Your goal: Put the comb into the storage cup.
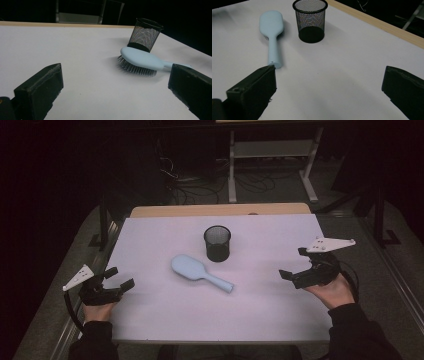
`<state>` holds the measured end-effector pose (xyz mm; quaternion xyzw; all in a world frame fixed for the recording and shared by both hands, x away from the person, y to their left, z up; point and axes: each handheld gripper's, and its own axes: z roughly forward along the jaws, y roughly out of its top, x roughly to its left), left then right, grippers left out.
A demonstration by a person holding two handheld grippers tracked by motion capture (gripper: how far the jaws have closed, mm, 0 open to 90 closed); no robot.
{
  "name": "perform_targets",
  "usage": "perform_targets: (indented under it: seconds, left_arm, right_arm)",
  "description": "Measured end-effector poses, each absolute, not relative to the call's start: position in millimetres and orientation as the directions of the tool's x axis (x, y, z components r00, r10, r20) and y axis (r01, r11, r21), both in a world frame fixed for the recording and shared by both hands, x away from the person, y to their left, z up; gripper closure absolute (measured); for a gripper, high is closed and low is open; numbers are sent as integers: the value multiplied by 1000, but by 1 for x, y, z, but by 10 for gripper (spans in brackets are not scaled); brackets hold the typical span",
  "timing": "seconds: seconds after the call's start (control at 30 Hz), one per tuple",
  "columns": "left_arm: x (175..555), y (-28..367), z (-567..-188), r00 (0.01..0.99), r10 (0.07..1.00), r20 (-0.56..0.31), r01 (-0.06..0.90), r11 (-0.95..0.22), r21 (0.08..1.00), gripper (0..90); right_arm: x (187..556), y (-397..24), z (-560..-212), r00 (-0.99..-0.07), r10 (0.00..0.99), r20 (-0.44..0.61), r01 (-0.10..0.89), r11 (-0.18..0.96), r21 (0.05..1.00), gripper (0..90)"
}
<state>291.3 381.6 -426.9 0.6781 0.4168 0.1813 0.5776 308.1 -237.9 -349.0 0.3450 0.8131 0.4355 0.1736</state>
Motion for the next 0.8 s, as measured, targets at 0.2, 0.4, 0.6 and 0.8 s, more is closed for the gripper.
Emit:
perform_targets:
  seconds: [0.2,0.4,0.6,0.8]
  left_arm:
    - [291,382,-427,587,774,-236,356,14,934,0]
    - [291,381,-427,587,775,-236,357,14,934,0]
    - [292,382,-427,588,774,-236,357,13,934,0]
    - [292,381,-427,589,773,-235,358,11,934,0]
  right_arm:
    - [312,-231,-344,-714,700,7,402,402,823,0]
    - [316,-222,-339,-727,687,-6,387,417,822,0]
    - [320,-212,-335,-741,672,-11,380,432,818,0]
    - [323,-206,-332,-751,660,-8,376,437,817,0]
